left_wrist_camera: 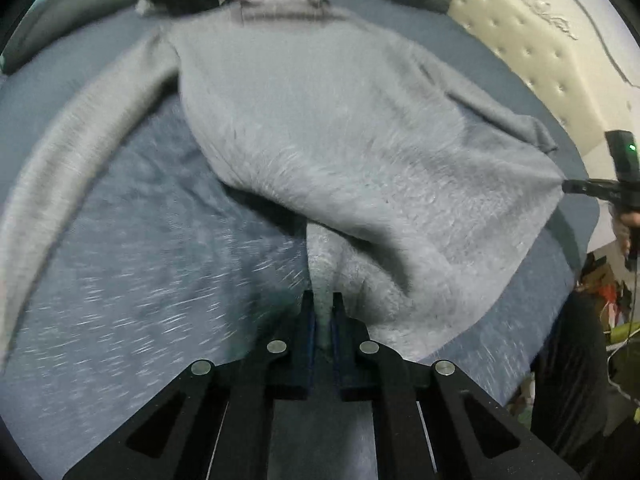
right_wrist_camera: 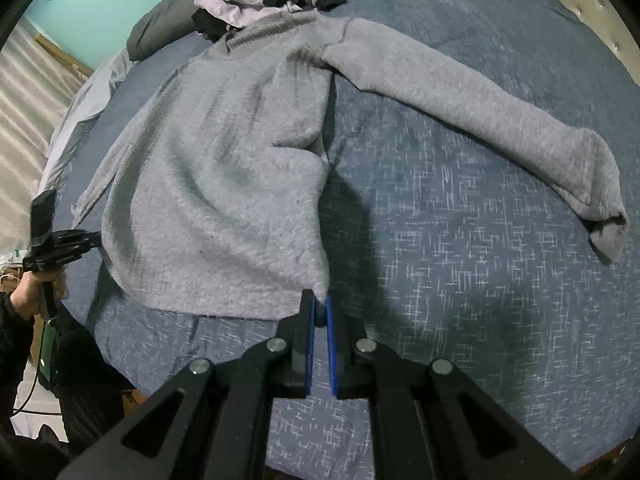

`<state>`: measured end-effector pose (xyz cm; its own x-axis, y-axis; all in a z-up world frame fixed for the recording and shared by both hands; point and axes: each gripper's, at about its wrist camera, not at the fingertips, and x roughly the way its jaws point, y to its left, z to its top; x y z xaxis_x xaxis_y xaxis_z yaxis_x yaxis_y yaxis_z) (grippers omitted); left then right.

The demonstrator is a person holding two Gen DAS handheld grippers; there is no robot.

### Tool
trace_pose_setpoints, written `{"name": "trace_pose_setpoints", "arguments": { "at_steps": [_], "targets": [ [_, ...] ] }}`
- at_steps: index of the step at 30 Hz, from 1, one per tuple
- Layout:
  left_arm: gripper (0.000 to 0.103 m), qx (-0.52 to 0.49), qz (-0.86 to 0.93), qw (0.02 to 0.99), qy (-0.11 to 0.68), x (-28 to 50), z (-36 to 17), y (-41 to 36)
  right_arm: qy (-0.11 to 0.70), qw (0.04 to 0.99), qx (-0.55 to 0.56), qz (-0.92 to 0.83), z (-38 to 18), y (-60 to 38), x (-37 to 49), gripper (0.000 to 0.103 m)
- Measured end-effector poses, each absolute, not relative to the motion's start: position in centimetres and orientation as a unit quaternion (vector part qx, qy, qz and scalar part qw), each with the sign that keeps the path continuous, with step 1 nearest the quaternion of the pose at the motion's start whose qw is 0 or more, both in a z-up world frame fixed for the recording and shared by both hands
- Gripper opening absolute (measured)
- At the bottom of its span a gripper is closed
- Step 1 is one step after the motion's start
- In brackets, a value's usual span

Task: Fold clothes

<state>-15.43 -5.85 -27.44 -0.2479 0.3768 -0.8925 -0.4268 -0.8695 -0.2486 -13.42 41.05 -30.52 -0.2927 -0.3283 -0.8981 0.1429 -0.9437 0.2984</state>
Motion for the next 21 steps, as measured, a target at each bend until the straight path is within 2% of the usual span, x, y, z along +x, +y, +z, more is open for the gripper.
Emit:
{"name": "trace_pose_setpoints", "arguments": {
  "at_steps": [5,8,16,21],
  "targets": [
    [0.006,-0.529,0.809,0.254,0.026,-13.0,-22.5,-8.4,-0.073,0.171,0.558,-0.809,-27.9,39.9,-12.2,0.005],
    [0.006,-0.528,0.813,0.246,0.019,-10.5,-21.6,-10.1,-0.065,0.185,0.553,-0.810,-26.8,39.2,-10.9,0.005],
    [0.007,-0.575,0.791,0.207,-0.045,-8.8,-26.6,-12.9,-0.053,0.190,0.597,-0.778,-30.5,37.5,-8.2,0.005],
    [0.010,-0.578,0.788,0.197,-0.080,-9.4,-28.6,-13.1,-0.076,0.179,0.592,-0.782,-32.1,37.7,-8.2,0.005]
  ]
}}
